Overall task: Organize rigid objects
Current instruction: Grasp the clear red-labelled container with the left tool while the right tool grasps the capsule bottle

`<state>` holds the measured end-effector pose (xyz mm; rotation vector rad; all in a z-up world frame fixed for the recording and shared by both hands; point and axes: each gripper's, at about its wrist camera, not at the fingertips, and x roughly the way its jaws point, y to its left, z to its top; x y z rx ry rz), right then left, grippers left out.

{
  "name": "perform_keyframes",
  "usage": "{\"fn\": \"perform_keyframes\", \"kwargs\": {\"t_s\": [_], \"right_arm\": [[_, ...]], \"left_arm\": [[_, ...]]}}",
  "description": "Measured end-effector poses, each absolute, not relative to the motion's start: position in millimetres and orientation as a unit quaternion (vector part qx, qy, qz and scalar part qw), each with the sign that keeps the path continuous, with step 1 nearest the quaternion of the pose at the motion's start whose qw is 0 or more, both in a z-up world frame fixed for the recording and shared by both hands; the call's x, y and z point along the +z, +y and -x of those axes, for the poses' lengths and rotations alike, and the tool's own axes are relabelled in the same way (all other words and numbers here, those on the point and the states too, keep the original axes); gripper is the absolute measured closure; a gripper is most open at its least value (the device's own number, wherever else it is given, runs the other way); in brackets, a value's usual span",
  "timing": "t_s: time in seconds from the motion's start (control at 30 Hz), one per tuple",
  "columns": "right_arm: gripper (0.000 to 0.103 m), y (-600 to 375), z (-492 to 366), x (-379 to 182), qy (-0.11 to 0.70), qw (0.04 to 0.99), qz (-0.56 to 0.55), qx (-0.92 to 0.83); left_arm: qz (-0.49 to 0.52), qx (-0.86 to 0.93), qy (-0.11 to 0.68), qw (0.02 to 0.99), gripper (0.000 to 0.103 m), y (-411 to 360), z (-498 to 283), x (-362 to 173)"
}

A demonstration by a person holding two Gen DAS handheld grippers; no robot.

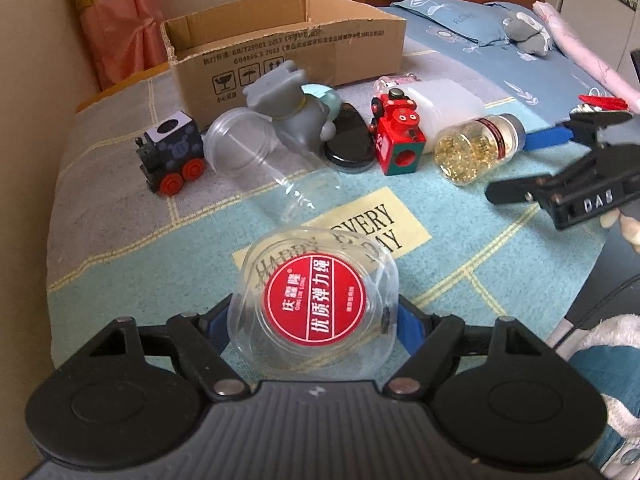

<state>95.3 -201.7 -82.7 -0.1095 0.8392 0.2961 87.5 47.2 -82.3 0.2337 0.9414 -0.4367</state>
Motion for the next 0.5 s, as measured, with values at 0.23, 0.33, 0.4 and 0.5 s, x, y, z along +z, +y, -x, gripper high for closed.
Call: {"fn": "perform_keyframes", "kwargs": {"t_s": [0.23, 0.33, 0.4, 0.5], "right_arm": [[0.0, -179.8, -112.5, -74.2, 0.398, 0.905, 0.066, 0.138], [0.0, -170.9, -118.2, -75.1, 0.401, 0.903, 0.073, 0.136], [0.0, -166.0, -120.2, -76.4, 0.403, 0.902, 0.08, 0.132], [0.0, -162.0, -120.1, -79.4, 0.404, 0.901, 0.094, 0.129]], "left_arm": [[-0.11, -0.216, 0.442, 0.864, 0.024, 46.8, -89.6, -79.6], [-0.111, -0.218, 0.442, 0.863, 0.025, 46.4, -90.2, -78.6], [-0.112, -0.217, 0.442, 0.863, 0.025, 46.0, -89.9, -78.0], [-0.114, -0.218, 0.44, 0.863, 0.025, 45.5, -90.1, -76.7]]}}
